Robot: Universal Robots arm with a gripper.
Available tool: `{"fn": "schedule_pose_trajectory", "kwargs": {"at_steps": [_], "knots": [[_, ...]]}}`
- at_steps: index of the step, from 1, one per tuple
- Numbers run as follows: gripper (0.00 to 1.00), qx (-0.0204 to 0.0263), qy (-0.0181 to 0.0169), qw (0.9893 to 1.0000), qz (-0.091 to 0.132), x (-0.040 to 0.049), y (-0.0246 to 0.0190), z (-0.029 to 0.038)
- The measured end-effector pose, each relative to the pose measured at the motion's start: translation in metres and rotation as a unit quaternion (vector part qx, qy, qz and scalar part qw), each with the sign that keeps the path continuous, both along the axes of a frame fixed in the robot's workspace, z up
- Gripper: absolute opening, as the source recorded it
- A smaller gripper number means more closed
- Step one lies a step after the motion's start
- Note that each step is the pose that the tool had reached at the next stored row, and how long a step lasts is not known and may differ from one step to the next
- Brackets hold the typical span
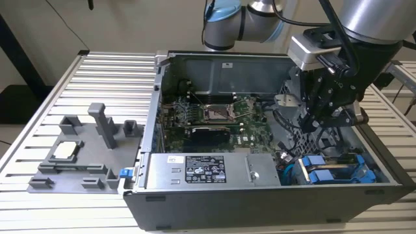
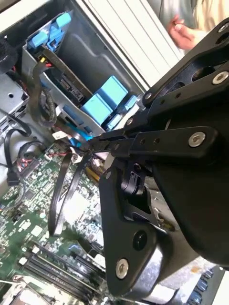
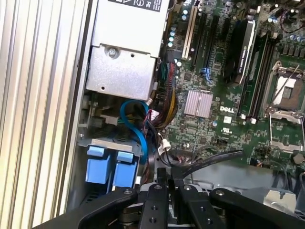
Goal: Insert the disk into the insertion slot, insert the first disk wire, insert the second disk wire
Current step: 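Insert the first disk wire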
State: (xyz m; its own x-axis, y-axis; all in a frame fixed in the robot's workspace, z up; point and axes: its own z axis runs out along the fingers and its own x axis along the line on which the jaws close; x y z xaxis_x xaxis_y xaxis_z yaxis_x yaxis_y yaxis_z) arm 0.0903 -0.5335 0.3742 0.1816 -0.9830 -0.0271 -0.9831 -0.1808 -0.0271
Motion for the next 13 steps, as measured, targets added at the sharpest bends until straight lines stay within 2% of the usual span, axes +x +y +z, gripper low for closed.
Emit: {"fn": "schedule_pose_trajectory", "kwargs": {"at_steps": [5, 8, 13], "knots": [[0.15, 0.0001, 0.0000, 1.0000, 0.000, 0.0107, -0.0049, -0.0024], [0.15, 0.0003, 0.0000, 1.0000, -0.001, 0.0116, -0.0051, -0.0023], [0.15, 0.0036, 0.0000, 1.0000, -0.001, 0.0117, -0.0051, -0.0018]]}}
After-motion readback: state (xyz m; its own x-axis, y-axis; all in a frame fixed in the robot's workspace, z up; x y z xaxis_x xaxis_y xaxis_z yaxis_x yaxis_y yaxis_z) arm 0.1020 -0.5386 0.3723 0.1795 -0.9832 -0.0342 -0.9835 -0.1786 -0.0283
